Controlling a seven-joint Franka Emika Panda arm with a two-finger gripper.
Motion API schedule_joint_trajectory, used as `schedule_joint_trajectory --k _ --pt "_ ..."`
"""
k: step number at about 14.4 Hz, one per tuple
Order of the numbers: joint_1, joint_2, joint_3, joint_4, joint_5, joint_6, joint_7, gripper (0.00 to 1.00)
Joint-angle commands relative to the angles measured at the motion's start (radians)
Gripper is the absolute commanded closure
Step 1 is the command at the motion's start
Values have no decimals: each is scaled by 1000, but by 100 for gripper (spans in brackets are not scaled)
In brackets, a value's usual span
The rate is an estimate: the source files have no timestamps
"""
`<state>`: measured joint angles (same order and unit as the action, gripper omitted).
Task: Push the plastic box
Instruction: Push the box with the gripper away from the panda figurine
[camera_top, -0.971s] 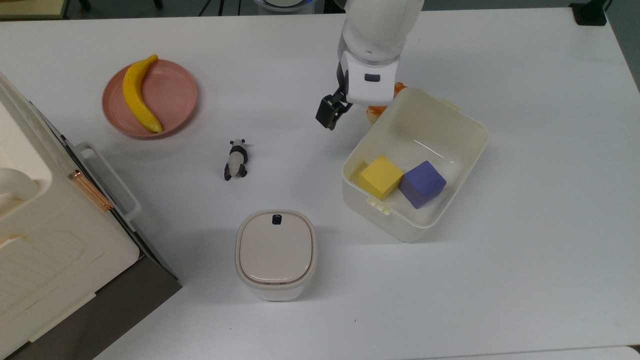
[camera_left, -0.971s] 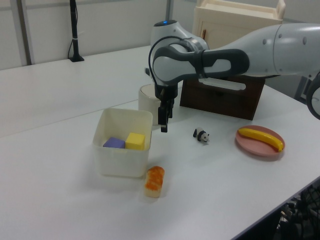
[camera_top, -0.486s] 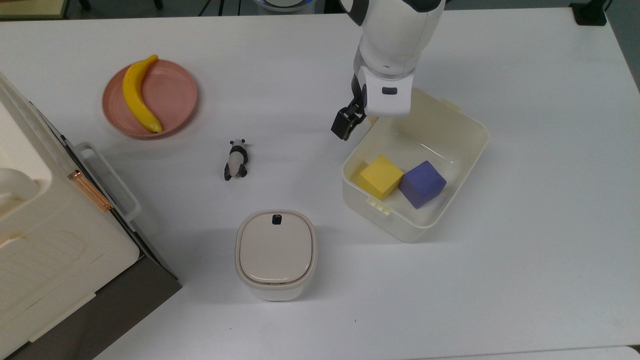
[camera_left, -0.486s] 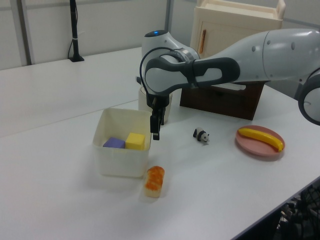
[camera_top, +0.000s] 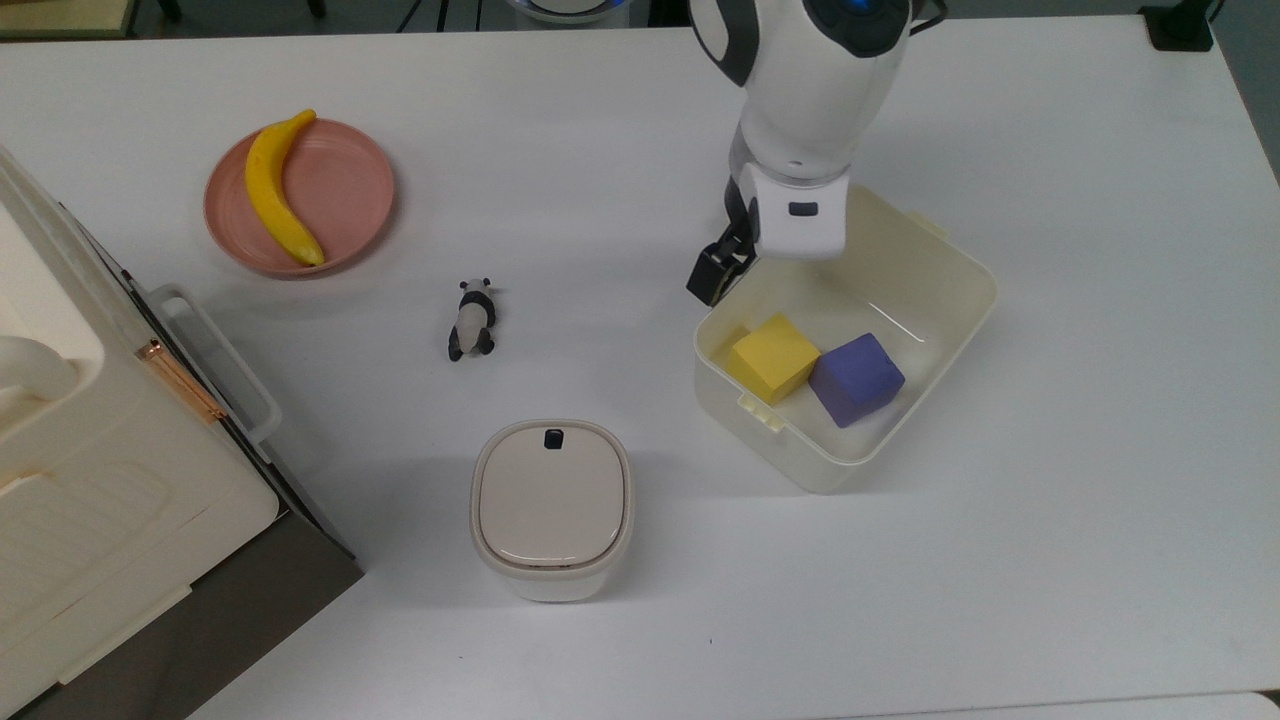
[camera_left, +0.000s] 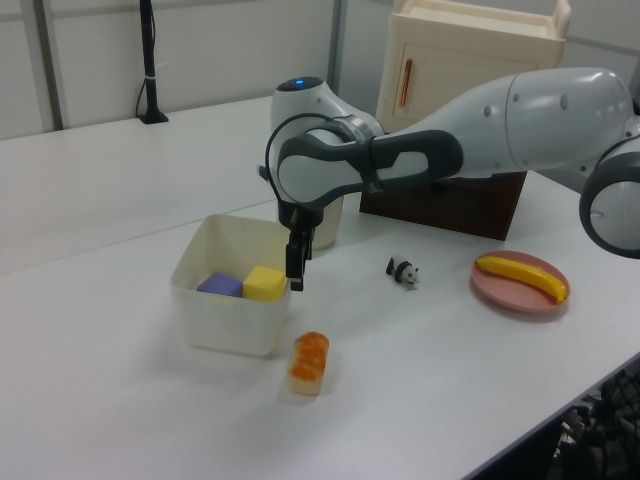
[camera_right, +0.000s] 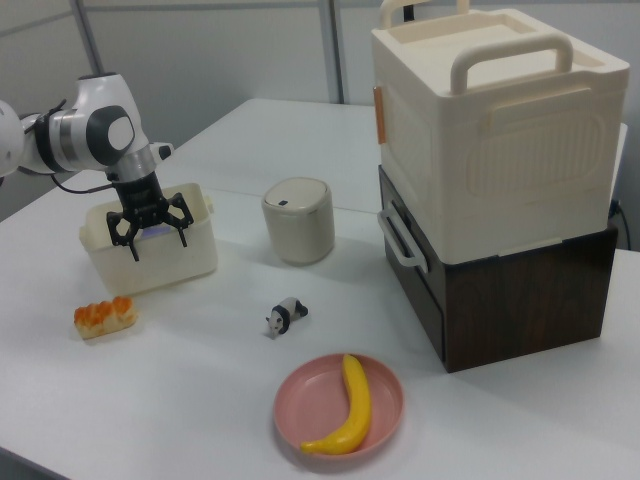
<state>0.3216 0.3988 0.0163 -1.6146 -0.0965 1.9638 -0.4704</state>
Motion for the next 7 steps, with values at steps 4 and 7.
schedule_joint_trajectory --k 4,7 --pt "39 63 -6 65 -40 139 26 0" --pt "57 90 -6 111 -62 141 35 0"
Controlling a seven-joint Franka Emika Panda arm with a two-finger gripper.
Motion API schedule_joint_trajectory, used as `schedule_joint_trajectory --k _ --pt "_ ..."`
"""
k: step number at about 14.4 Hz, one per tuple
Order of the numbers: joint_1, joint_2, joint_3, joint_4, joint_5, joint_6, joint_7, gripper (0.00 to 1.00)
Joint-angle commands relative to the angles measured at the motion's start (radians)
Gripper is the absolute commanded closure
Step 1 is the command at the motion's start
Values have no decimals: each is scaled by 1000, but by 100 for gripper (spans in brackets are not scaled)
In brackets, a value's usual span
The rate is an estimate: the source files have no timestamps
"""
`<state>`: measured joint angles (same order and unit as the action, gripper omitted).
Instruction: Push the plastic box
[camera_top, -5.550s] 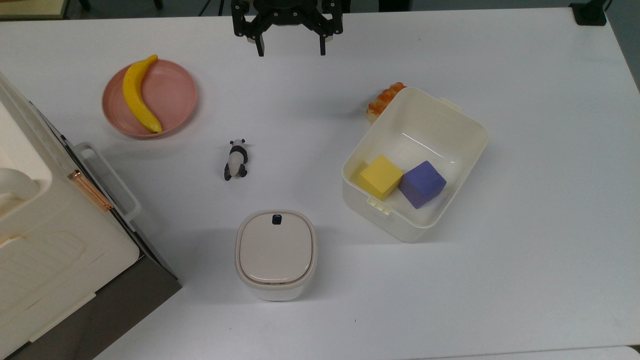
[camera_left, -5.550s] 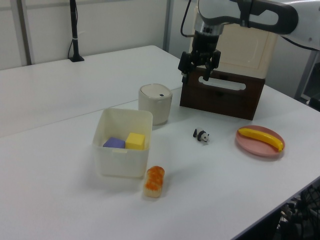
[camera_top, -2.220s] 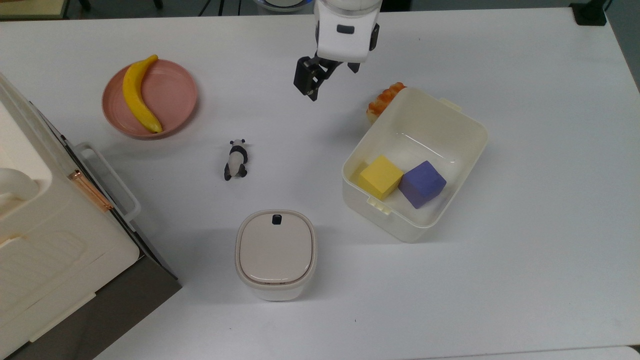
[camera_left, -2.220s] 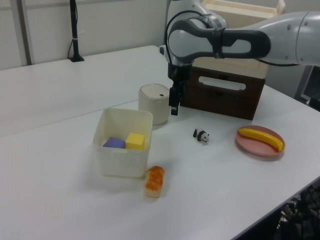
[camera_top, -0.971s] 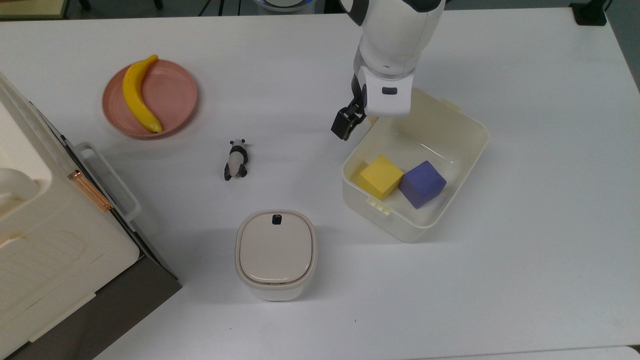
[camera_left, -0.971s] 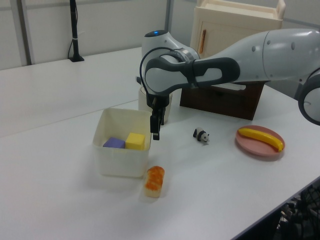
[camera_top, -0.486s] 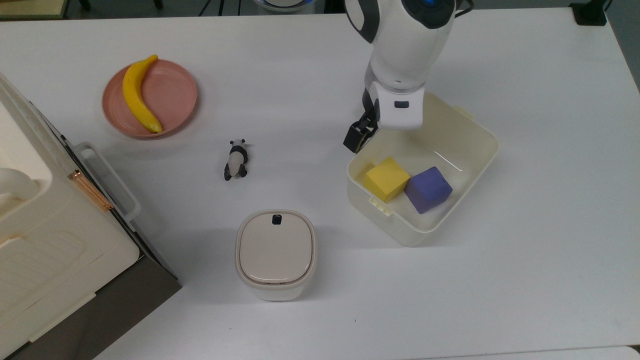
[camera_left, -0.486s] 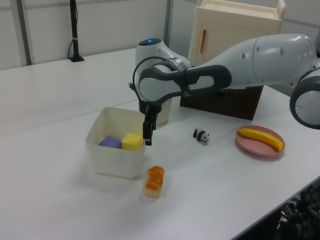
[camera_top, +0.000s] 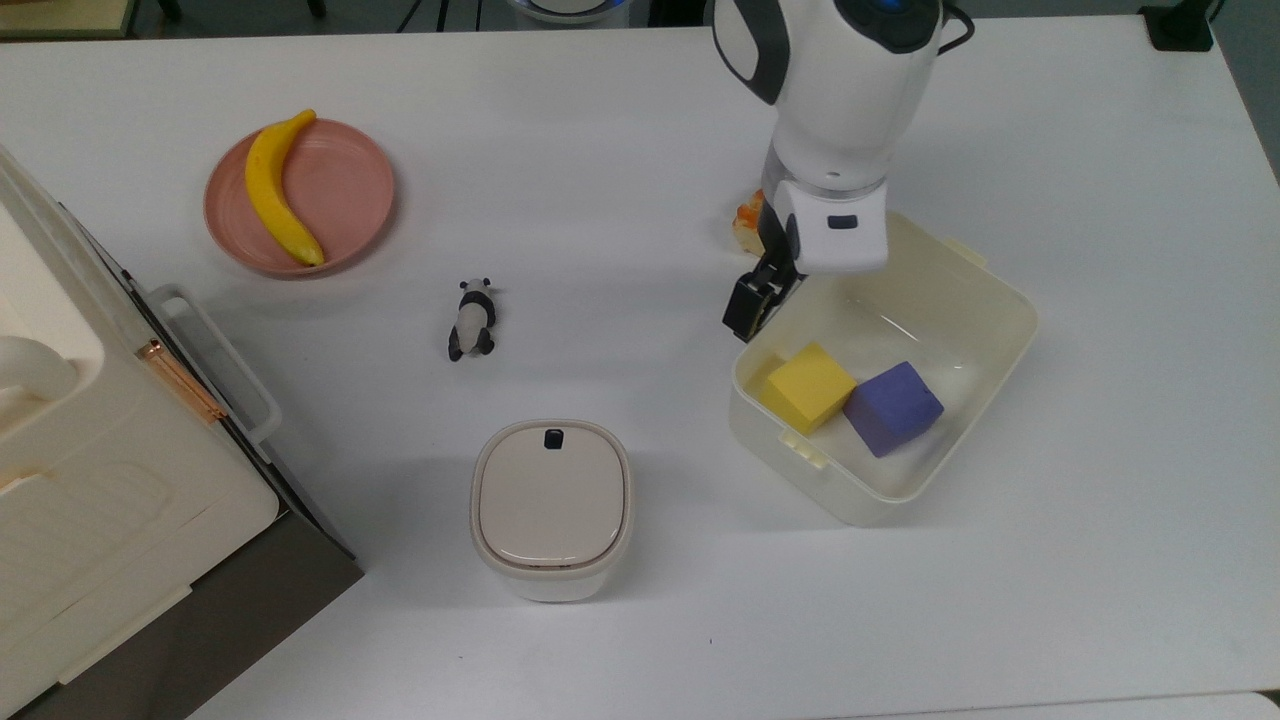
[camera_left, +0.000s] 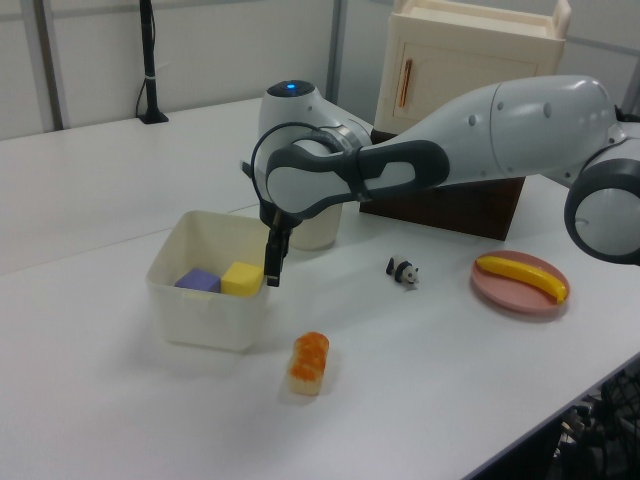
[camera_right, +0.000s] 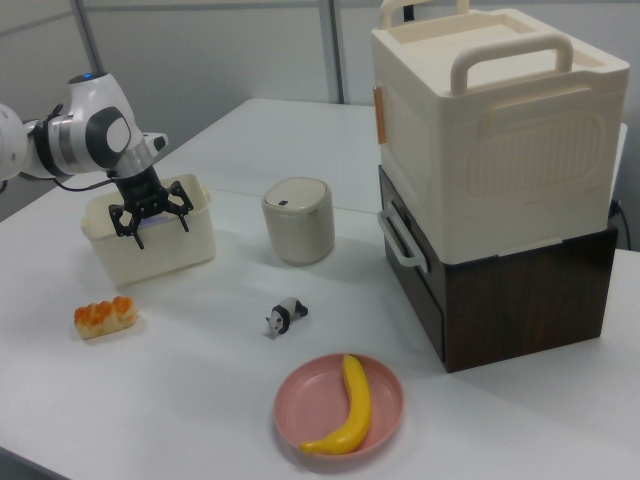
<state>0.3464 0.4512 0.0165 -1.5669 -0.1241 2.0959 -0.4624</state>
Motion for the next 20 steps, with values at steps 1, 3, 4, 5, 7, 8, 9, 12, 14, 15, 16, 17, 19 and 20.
schedule_joint_trajectory --k 1,3,4,5,7,8,9,12,14,15,16,17,19,20 --pt "34 38 -6 70 -35 10 27 0" --pt "33 29 -6 74 -35 9 22 0" --pt "29 21 -6 73 -37 6 19 0" --pt "25 -9 -6 64 -45 -2 16 0" --pt "14 -57 -6 25 -42 -40 27 0" --pt "8 -84 -4 18 -36 -87 28 0" --pt "-10 -110 -4 18 -28 -149 33 0" --pt "-62 -204 3 13 20 -275 150 0" --pt "-116 -255 29 13 50 -319 311 0" --pt "-156 -278 54 13 50 -341 394 0" --pt "-202 -298 80 13 52 -356 463 0" --pt "-242 -310 101 13 53 -361 509 0" --pt "-279 -316 115 14 54 -361 541 0" --pt "-280 -316 111 16 54 -362 541 0"
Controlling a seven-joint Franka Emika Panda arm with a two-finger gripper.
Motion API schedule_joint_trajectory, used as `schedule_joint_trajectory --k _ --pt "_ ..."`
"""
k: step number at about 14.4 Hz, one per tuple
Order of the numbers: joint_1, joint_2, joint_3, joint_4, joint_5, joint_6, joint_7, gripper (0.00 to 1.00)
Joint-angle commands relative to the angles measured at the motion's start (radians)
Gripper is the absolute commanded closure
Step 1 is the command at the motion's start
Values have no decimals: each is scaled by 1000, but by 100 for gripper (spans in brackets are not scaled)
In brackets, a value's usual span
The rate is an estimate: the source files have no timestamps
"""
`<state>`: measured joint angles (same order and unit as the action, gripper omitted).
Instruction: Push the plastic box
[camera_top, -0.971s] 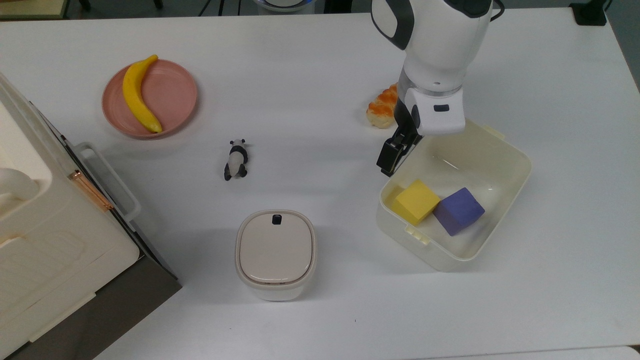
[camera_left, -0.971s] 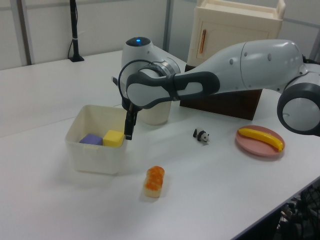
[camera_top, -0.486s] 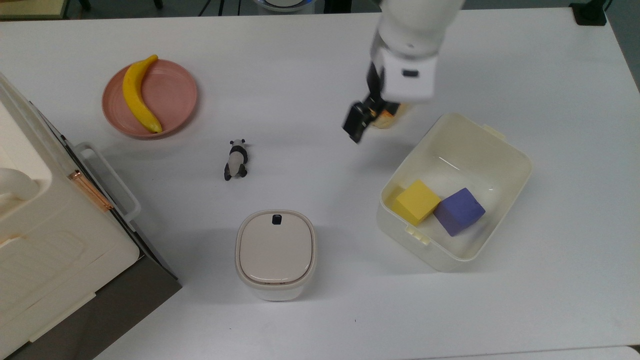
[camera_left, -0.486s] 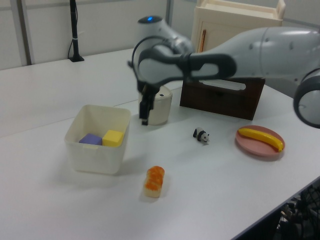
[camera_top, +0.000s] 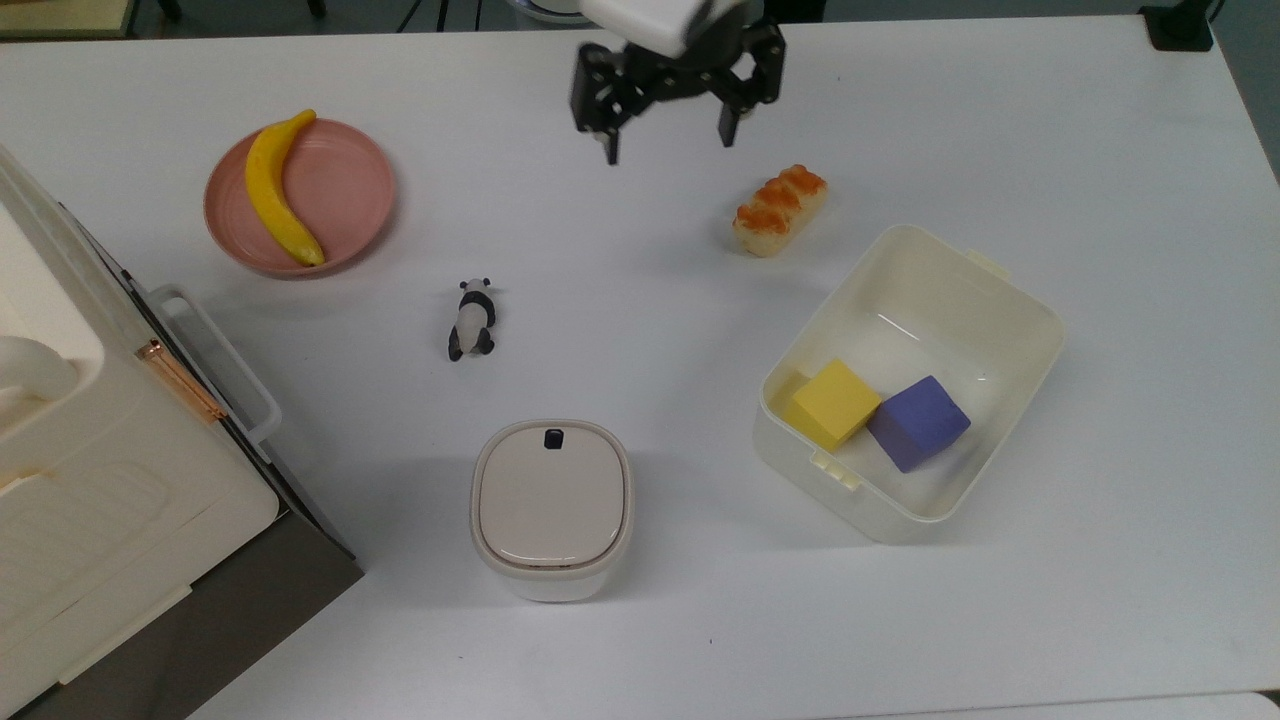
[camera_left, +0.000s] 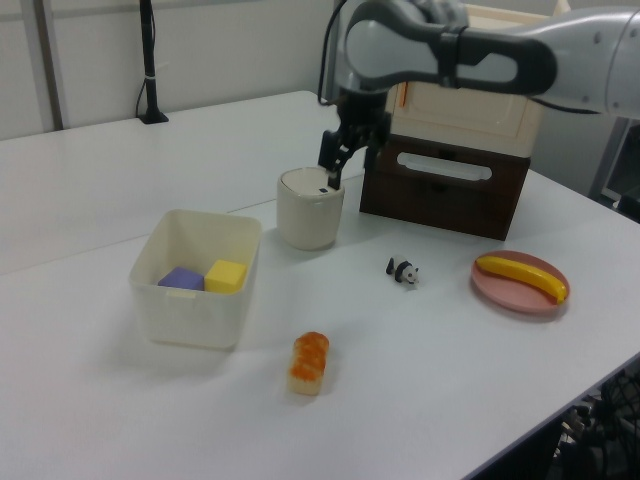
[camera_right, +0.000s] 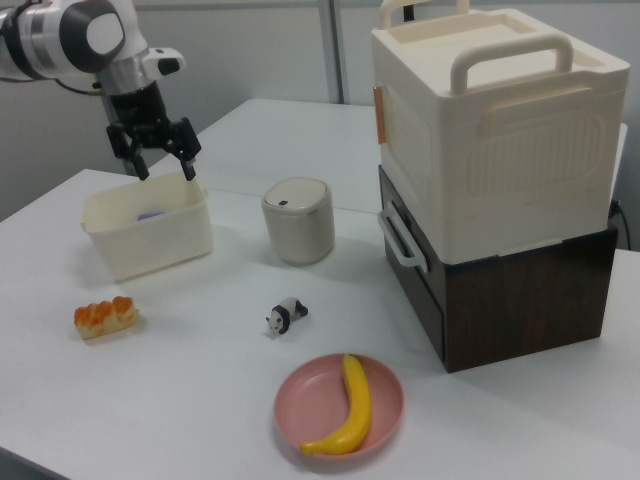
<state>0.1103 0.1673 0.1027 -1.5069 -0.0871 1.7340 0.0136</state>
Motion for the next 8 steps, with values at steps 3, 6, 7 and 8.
schedule_joint_trajectory --k 3,6,7,8 --pt "-47 -31 2 -36 20 -16 94 0" --pt "-34 -26 -32 -33 20 -5 147 0" --pt "-40 -22 -32 -24 21 -8 149 0" --pt "-41 -19 -32 -18 23 -8 149 0"
